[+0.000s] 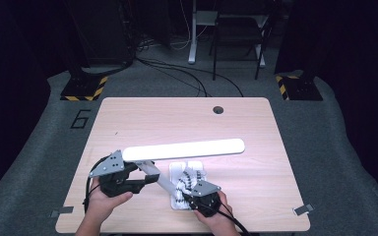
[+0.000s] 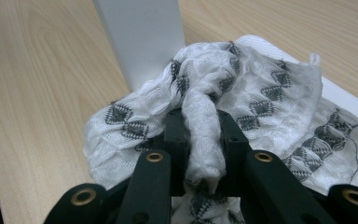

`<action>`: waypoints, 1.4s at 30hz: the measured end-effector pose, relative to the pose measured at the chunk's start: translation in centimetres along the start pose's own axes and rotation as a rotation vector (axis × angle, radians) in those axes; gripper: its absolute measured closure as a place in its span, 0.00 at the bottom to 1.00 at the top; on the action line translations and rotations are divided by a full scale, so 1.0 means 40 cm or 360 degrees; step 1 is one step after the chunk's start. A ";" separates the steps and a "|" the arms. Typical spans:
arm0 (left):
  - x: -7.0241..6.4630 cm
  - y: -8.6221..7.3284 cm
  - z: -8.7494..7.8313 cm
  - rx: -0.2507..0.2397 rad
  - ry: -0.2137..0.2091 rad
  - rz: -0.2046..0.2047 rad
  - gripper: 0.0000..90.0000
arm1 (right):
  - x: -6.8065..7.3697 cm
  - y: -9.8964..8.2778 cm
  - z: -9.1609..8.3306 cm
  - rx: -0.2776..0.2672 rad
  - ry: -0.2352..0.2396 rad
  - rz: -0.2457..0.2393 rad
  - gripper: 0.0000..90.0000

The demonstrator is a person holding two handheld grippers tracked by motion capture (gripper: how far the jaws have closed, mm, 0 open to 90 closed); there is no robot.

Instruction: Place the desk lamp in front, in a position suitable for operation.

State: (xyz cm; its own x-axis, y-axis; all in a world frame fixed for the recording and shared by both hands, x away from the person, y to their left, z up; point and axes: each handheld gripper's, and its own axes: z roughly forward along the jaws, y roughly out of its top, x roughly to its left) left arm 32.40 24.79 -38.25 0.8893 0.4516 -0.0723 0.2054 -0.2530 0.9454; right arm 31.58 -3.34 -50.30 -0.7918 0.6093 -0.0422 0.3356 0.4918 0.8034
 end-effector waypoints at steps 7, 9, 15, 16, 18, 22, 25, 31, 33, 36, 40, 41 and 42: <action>-0.002 0.001 -0.001 0.0009 0.0003 0.0004 0.59 | 0.001 0.019 -0.012 -0.0088 0.0052 0.0021 0.86; -0.001 0.000 0.000 -0.0001 0.0000 0.0002 0.59 | 0.009 0.032 -0.018 -0.0121 0.0058 0.0019 0.86; -0.001 0.000 0.000 -0.0002 -0.0001 0.0000 0.59 | 0.022 0.078 -0.041 -0.0216 0.0081 -0.0003 0.86; -0.001 0.000 0.000 -0.0002 -0.0001 0.0000 0.59 | 0.022 0.078 -0.041 -0.0216 0.0081 -0.0003 0.86; -0.001 0.000 0.000 0.0001 0.0001 0.0001 0.59 | 0.024 0.094 -0.049 -0.0249 0.0093 -0.0001 0.86; -0.001 -0.001 0.001 -0.0004 0.0000 0.0000 0.59 | 0.033 0.130 -0.066 -0.0328 0.0093 -0.0009 0.86; -0.001 -0.001 0.000 -0.0004 0.0001 0.0001 0.59 | 0.041 0.150 -0.075 -0.0380 0.0082 -0.0025 0.86; -0.002 0.000 0.000 0.0002 0.0001 0.0001 0.59 | 0.053 0.180 -0.093 -0.0463 0.0091 -0.0018 0.86; -0.002 0.000 0.000 0.0001 0.0001 0.0001 0.59 | 0.057 0.189 -0.099 -0.0483 0.0091 -0.0011 0.85; -0.002 0.000 0.000 0.0000 0.0002 0.0000 0.59 | 0.060 0.201 -0.104 -0.0520 0.0088 -0.0036 0.85; -0.002 -0.001 0.000 -0.0001 0.0004 -0.0001 0.59 | 0.059 0.208 -0.105 -0.0523 0.0093 -0.0053 0.85; -0.002 -0.001 0.000 -0.0001 0.0004 -0.0001 0.59 | 0.059 0.207 -0.106 -0.0510 0.0093 -0.0050 0.85; -0.002 -0.001 0.000 -0.0001 0.0004 -0.0001 0.59 | 0.059 0.205 -0.104 -0.0516 0.0095 -0.0046 0.85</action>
State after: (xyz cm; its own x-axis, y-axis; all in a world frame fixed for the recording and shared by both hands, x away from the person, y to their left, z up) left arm 32.32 24.77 -38.28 0.8881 0.4541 -0.0718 0.2053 -0.2521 0.9457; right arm 30.35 -0.46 -41.35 -0.8304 0.5557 -0.0406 0.1401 0.2788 0.9501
